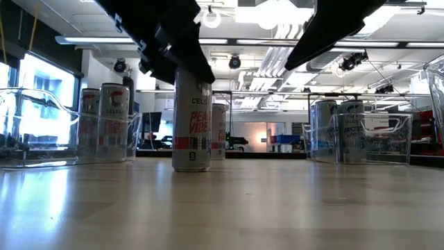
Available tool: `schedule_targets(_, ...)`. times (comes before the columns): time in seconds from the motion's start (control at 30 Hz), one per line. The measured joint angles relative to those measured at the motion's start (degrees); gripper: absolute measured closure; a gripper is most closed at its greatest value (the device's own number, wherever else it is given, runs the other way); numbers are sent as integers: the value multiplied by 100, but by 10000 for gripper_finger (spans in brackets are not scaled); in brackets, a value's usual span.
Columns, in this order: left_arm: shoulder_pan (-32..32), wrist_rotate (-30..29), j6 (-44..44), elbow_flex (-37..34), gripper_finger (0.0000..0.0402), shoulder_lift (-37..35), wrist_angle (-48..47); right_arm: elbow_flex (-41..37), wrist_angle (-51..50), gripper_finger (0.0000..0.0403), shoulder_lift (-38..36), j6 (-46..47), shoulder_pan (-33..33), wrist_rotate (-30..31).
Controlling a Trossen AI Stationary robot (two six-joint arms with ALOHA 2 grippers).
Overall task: Sort soda cans
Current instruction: Put the white-pink soda can into the middle transparent bin
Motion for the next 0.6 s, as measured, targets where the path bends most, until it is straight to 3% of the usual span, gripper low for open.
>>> schedule_targets(0.2, 123, 311, 627, 10, 157, -78, -19, 0, 1, 59, 0, -1, 0, 109)
schedule_targets(0.33, 133, 837, 1719, 376, 158, -369, -360, 0, -4, 59, 0, -1, 0, 109)
schedule_targets(0.5, -127, 901, 2616, 1579, 158, -1044, -2604, 0, -11, 59, 0, -1, 0, 109)
schedule_targets(0.6, -386, 607, 2368, 2168, 158, -1486, -4032, 0, -11, 59, 0, -1, 0, 109)
